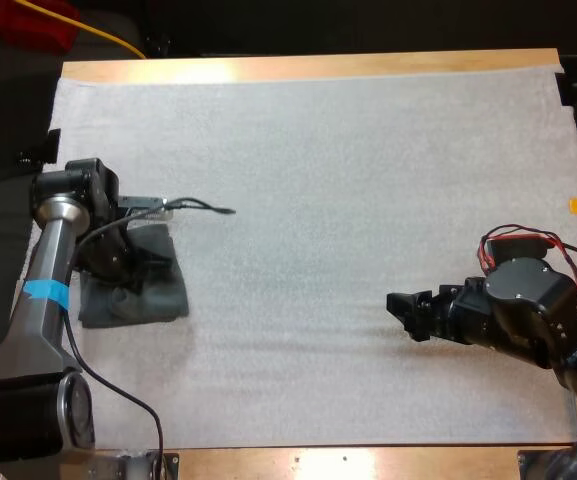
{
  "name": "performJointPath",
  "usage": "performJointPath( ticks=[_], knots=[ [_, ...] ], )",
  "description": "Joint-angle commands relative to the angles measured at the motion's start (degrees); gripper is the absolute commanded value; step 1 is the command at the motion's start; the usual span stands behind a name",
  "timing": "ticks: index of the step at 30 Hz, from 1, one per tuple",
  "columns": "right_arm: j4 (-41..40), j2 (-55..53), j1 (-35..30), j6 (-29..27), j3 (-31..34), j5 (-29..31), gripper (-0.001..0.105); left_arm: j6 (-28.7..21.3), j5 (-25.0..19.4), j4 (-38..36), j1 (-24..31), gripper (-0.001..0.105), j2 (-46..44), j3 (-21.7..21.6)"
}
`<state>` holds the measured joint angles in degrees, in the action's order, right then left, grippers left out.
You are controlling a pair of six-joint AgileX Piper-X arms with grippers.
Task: Pick towel from pile, fold and stack
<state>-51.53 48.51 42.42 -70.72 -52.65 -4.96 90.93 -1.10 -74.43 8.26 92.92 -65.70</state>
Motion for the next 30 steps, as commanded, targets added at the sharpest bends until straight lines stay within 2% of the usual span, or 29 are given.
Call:
performJointPath(
  ticks=[1,9,12,13,14,15,16,19,26,28,30],
  knots=[
    [-0.1,-0.3,-0.1,-0.1,-0.5,-0.4,0.077,0.5,-2.3,0.8,0.0,0.000,-0.3,0.3],
    [-0.1,-0.3,-0.1,-0.1,-0.5,-0.4,0.077,0.9,-6.4,3.2,0.0,0.000,-0.3,0.7],
    [-0.1,-0.3,-0.1,-0.1,-0.5,-0.4,0.077,0.9,-8.5,3.9,0.0,0.007,-0.3,0.7],
    [-0.1,-0.3,-0.1,-0.1,-0.5,-0.4,0.077,0.9,-8.6,4.3,0.0,0.017,-0.3,0.7],
    [-0.1,-0.3,-0.1,-0.1,-0.5,-0.4,0.077,0.9,-8.6,4.4,0.0,0.022,-0.3,0.7],
    [-0.1,-0.3,-0.1,-0.1,-0.5,-0.4,0.077,0.9,-9.1,4.6,0.0,0.036,-0.3,0.7],
    [-0.1,-0.3,-0.1,-0.1,-0.5,-0.4,0.077,0.9,-9.7,4.6,0.0,0.041,-0.3,0.7],
    [-0.1,-0.3,-0.1,-0.1,-0.5,-0.4,0.077,1.7,-15.2,4.2,0.0,0.063,-0.3,0.7],
    [-0.1,-0.3,-0.1,-0.1,-0.5,-0.4,0.077,2.2,-24.7,3.8,0.0,0.066,-2.5,0.4],
    [-0.1,-0.3,-0.1,-0.1,-0.5,-0.4,0.077,2.2,-24.8,3.9,0.0,0.066,-3.4,0.1],
    [-0.1,-0.3,-0.1,-0.1,-0.5,-0.6,0.077,2.2,-19.3,4.3,0.0,0.066,-5.7,-0.8]
  ],
)
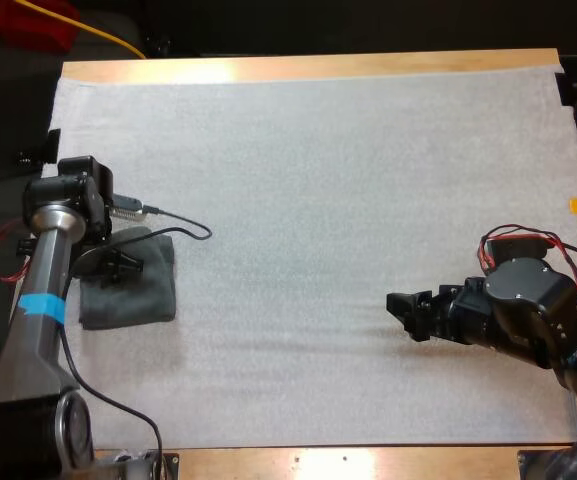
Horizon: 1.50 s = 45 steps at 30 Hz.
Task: Pick towel from pile, fold and stack
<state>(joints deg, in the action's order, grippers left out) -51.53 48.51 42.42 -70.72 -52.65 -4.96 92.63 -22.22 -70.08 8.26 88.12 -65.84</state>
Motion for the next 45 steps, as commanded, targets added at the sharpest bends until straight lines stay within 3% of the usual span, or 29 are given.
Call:
performJointPath(
  ticks=[1,9,12,23,26,31,37,45],
  knots=[
    [-0.1,-0.3,-0.1,-0.1,-0.5,-0.9,0.077,0.5,4.4,0.2,0.0,0.066,-1.5,-0.7],
    [-0.1,-0.3,-0.1,-0.1,-0.5,-1.7,0.077,3.9,16.3,6.0,0.0,0.066,-1.9,-0.6],
    [0.7,-0.3,-0.1,-0.1,-0.5,-1.7,0.077,6.0,18.0,8.6,0.0,0.066,-1.9,-0.5],
    [10.2,-0.3,-0.1,-0.1,-0.5,-1.7,0.077,6.5,17.4,12.4,0.0,0.066,-1.9,-0.5],
    [10.6,-0.3,-0.1,-0.1,-0.5,-1.7,0.077,6.4,13.6,12.2,0.0,0.066,-1.9,0.2],
    [10.6,-0.3,-0.1,-0.1,-0.5,-1.7,0.077,6.3,13.5,17.1,0.0,0.066,-1.9,3.6],
    [10.2,-0.3,-0.1,0.0,-0.5,-1.7,0.077,6.3,13.5,19.3,0.0,0.066,0.9,4.4],
    [10.2,-0.3,-0.1,0.2,-0.5,-1.7,0.077,6.3,20.1,19.5,0.0,0.066,8.4,4.4]
  ],
)
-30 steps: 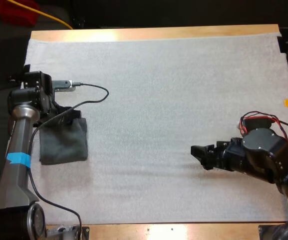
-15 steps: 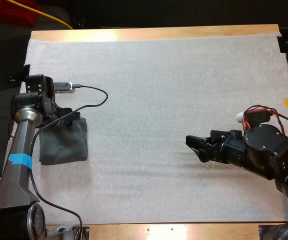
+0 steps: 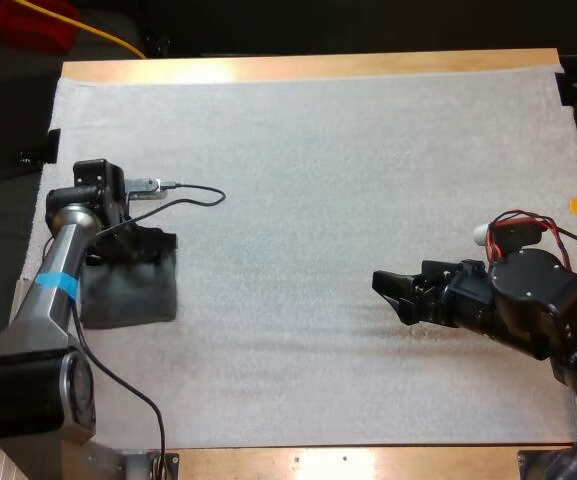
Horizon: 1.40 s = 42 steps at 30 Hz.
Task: Pick towel from pile, fold and stack
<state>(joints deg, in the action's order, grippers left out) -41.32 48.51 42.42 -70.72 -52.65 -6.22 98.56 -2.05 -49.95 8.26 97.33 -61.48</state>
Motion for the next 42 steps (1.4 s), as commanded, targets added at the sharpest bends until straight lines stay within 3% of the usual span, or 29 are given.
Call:
performJointPath(
  ticks=[1,10,12,18,19,22,23,28,32,35,38,39,42],
  knots=[
    [0.0,-0.3,-0.1,0.2,-0.5,-0.4,0.077,0.4,0.3,0.2,0.0,0.066,0.5,0.0],
    [0.0,-0.3,-0.1,0.2,-0.5,-0.4,0.077,-0.1,0.3,-1.8,0.0,0.066,0.5,-0.9],
    [-0.1,-0.3,-0.1,0.2,0.2,-0.4,0.077,-1.4,0.2,-7.0,0.0,0.066,-9.9,-1.5],
    [-0.9,-0.2,-0.1,0.2,0.2,-0.4,0.077,-1.6,-1.3,-9.6,0.0,0.066,-12.6,-1.4],
    [-0.9,-0.2,-0.1,0.2,0.2,-0.4,0.077,-1.6,-3.4,-9.6,0.0,0.066,-12.6,-0.4],
    [-0.9,-0.2,-0.1,0.2,0.2,-0.4,0.077,-1.6,-4.2,-8.4,0.0,0.066,-12.6,1.7],
    [-0.9,-0.2,-0.1,0.2,0.2,-0.4,0.077,-0.9,1.8,-0.5,0.3,0.066,-10.6,6.9],
    [-0.9,-0.2,-0.1,0.3,0.2,-0.4,0.077,-0.6,2.8,-0.9,0.3,0.066,-3.0,7.0],
    [-0.9,-0.2,-0.1,0.3,0.2,-0.4,0.077,-0.6,3.0,-1.6,0.3,0.066,-2.1,6.8],
    [-0.9,-0.2,-0.1,0.3,0.2,-0.4,0.077,-1.5,2.7,-6.4,0.3,0.066,-17.4,6.5],
    [-0.9,-0.2,-0.1,0.3,0.2,-0.4,0.077,-1.6,2.3,-8.5,0.3,0.066,-20.8,6.5],
    [-0.9,-0.2,-0.1,0.3,0.2,-0.5,0.077,-1.6,0.5,-7.6,0.3,0.066,-22.9,6.5],
    [-0.9,-0.2,-0.1,0.3,0.2,-1.4,0.077,-1.6,0.7,-2.2,0.3,0.066,-22.8,6.5]
  ],
)
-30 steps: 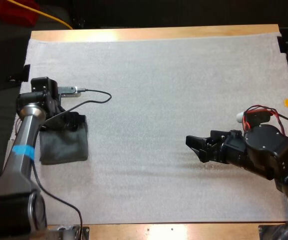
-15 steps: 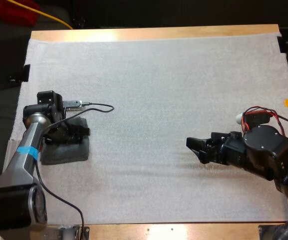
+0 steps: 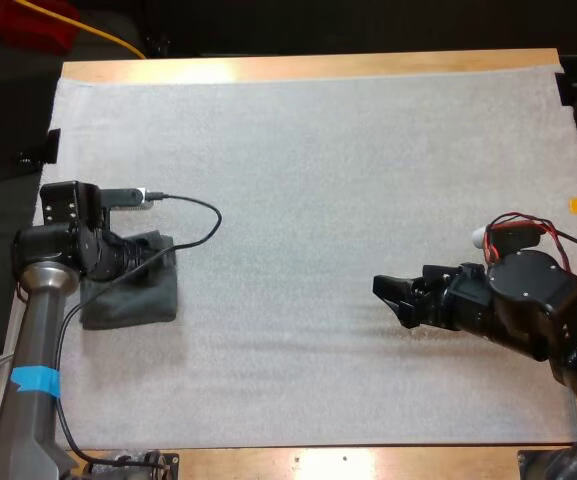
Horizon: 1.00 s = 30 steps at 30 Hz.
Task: Pick towel from pile, fold and stack
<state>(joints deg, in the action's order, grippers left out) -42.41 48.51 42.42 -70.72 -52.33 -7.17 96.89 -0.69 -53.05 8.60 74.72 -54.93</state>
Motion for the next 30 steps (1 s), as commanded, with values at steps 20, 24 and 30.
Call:
performJointPath(
  ticks=[20,24,30],
  knots=[
    [0.2,-0.2,-0.1,0.3,-0.1,-0.8,0.077,2.1,-0.3,7.1,0.0,0.066,17.9,-0.1],
    [0.2,-0.2,-0.1,0.3,-0.1,-0.8,0.077,1.8,-0.3,8.4,0.0,0.066,19.2,-0.1],
    [0.2,-0.2,-0.1,0.3,-0.1,-0.8,0.077,1.8,-0.3,8.0,0.0,0.066,19.0,-4.1]
  ],
)
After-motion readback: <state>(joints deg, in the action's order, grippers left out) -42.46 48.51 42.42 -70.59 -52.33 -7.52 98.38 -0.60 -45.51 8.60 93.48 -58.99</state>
